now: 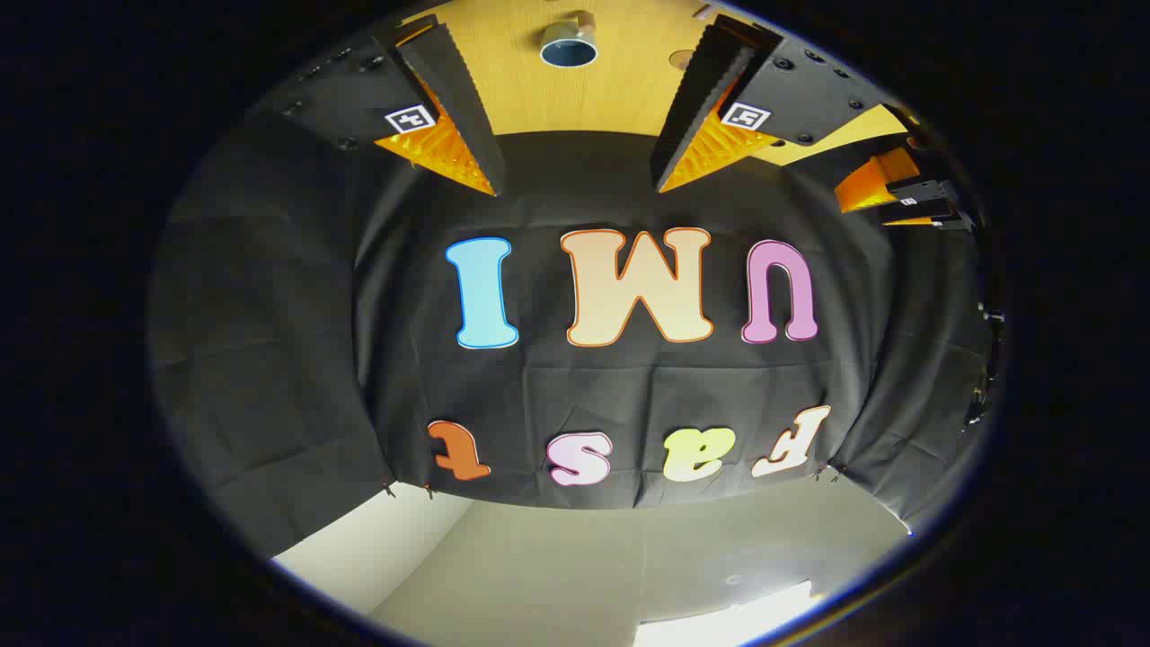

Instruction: Put the toothbrush and toothpaste on the desktop into the cup, then pick up the cup and place it on the coaster on the desktop.

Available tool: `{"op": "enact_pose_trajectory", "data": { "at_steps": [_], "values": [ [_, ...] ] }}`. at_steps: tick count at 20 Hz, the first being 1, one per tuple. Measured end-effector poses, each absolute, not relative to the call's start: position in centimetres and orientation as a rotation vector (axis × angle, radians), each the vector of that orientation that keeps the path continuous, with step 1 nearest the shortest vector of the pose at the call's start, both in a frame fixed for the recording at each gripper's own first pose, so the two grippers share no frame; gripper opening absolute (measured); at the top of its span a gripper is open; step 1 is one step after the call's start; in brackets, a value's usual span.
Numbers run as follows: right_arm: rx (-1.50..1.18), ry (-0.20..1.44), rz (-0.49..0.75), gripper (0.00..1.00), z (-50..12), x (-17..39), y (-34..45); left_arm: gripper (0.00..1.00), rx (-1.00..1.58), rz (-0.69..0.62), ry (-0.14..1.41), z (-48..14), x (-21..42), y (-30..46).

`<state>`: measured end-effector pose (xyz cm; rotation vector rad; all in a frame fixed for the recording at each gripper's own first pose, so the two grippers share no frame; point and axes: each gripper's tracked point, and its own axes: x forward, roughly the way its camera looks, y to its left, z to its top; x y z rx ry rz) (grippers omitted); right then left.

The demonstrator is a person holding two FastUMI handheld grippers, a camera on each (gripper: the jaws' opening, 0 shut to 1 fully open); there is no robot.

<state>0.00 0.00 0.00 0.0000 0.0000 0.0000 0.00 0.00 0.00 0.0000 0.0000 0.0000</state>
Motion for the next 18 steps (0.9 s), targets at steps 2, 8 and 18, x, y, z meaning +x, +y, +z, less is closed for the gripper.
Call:
{"op": "enact_pose_trajectory", "data": {
  "at_steps": [2,8,18],
  "values": [
    [0.005,0.012,-0.001,0.99,-0.2,0.1,-0.4,0.93,-0.004,-0.001,0.000,0.0,-0.1,-0.2],
    [-0.011,0.020,0.010,0.99,-0.4,0.4,-0.5,0.92,0.001,0.003,0.001,-0.2,0.2,-0.3],
    [-0.017,0.098,0.047,0.99,-3.4,0.9,1.1,0.94,0.011,0.006,0.002,-0.5,0.4,-0.1]
  ]
}}
